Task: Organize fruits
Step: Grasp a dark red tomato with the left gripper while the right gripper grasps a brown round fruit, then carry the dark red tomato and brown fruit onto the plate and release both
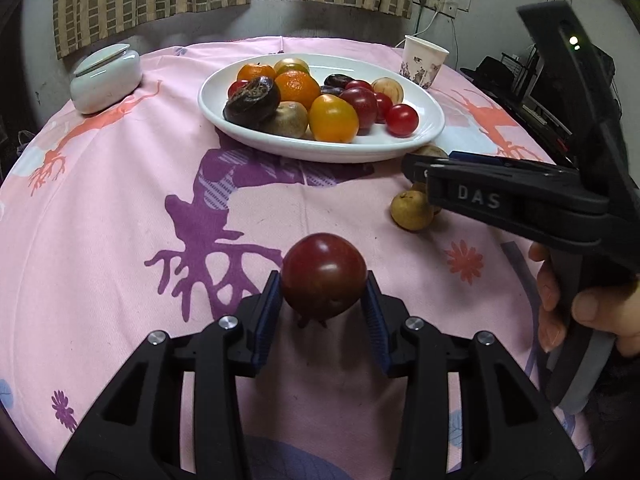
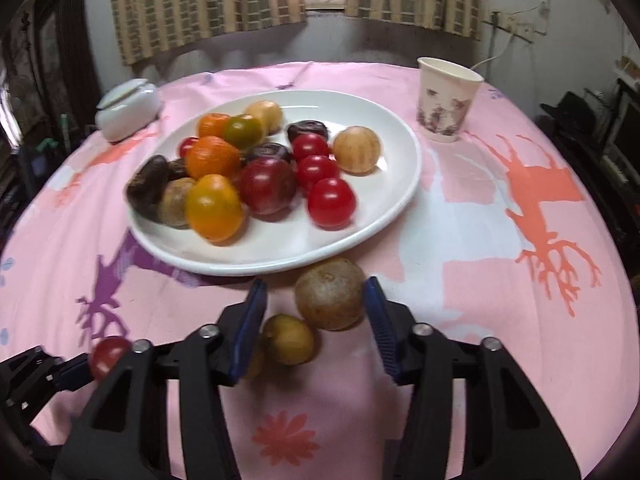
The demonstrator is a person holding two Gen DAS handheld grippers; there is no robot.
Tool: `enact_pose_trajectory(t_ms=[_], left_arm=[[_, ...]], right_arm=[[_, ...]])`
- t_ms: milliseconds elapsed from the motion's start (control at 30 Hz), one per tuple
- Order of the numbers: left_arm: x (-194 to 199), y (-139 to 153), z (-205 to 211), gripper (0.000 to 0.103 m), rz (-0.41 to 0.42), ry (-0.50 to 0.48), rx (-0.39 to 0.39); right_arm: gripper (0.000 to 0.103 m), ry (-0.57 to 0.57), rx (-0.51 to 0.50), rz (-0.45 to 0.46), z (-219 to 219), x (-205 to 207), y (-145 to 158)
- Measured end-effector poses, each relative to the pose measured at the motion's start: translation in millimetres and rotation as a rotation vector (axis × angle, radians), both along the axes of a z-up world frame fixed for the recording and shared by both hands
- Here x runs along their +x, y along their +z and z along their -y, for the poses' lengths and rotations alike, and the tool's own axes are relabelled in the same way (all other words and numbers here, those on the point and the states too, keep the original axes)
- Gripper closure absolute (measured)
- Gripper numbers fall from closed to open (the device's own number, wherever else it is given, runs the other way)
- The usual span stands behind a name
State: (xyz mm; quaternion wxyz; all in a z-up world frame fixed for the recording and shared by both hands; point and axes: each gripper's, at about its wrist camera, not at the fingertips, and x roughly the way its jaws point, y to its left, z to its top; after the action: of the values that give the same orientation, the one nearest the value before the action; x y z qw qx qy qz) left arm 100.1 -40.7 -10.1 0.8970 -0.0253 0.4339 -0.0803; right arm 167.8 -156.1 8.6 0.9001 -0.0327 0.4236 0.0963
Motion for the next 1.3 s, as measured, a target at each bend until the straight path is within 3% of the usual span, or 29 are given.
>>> enact_pose_trajectory(t_ms=[100, 467, 800, 1000, 1133, 1300], left_arm=[[-0.6, 0.6, -0.8, 0.062, 0.003, 0.000, -0.001], [-2.7, 8.6, -8.7, 0.064, 0.026, 0.045, 0.020], [-3.3, 30.5, -11.8, 0.064, 0.047, 0.062, 0.027], [23.9, 66.1, -10.9, 0.064, 0.097, 0.075, 0.061], [55.5, 85.7, -8.0, 0.064, 0.141, 0.094, 0.113], [98.0, 85.6, -8.5, 0.064, 0.130, 0.117, 0.118]], right_arm=[[0.071, -0.029, 0.002, 0.012, 4.1, -5.5, 1.8], [0.071, -0.021, 0.134, 0.067, 38.5, -47.6, 31.6], [0.071, 0.032, 0.162, 0.121, 39.0, -59.5, 54.3], [0.071, 0.076, 0.142, 0.240, 26.8, -52.7, 85.7], [0.071, 0.083, 0.112, 0.304, 16.1, -39.8, 89.6], [0.071, 0.070, 0.098, 0.280, 6.6, -11.9, 75.0]])
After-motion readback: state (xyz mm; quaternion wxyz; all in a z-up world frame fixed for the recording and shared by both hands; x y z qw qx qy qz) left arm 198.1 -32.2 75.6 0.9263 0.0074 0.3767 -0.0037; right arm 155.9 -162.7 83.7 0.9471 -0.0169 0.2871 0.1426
